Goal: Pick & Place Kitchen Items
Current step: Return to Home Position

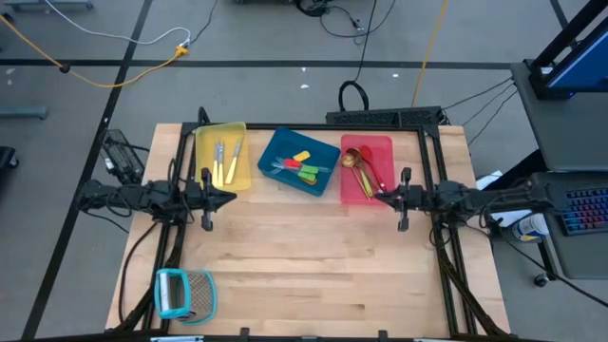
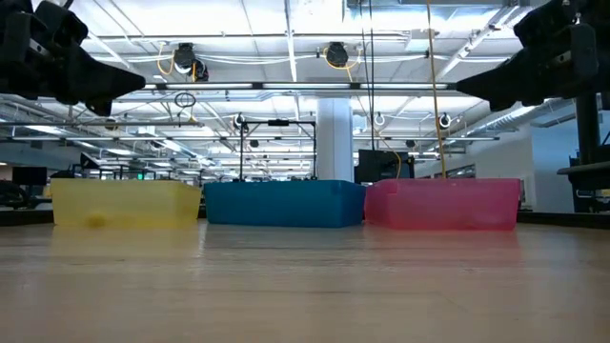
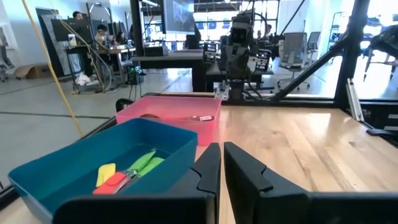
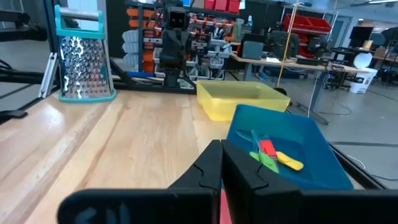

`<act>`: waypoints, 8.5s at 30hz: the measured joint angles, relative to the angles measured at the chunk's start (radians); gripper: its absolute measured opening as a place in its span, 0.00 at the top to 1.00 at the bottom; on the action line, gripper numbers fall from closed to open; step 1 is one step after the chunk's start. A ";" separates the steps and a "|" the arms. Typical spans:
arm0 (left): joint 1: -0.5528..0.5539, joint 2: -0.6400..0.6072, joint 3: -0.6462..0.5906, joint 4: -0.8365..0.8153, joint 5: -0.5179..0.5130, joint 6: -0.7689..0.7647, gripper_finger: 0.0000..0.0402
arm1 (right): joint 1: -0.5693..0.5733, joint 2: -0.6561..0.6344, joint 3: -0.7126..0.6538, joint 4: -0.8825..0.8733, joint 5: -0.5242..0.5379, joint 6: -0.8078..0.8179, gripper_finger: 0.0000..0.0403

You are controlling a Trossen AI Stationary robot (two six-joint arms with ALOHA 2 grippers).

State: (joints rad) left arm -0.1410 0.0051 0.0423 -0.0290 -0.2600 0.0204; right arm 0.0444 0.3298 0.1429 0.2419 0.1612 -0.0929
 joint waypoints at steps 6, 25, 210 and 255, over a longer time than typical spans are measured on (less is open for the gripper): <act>0.000 0.000 0.001 -0.008 0.000 -0.002 0.97 | 0.000 -0.115 0.000 -0.153 0.000 0.034 1.00; 0.000 0.001 0.001 -0.017 -0.002 0.025 0.93 | 0.000 -0.326 0.002 -0.390 0.001 0.040 1.00; 0.000 0.002 0.001 0.048 -0.002 0.047 0.91 | 0.003 -0.212 -0.129 -0.208 -0.084 0.010 0.99; 0.000 0.002 0.001 0.048 -0.002 0.049 0.91 | 0.003 -0.211 -0.129 -0.208 -0.084 0.010 0.99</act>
State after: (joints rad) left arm -0.1410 0.0067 0.0429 0.0191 -0.2621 0.0694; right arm 0.0475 0.1183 0.0143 0.0341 0.0772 -0.0830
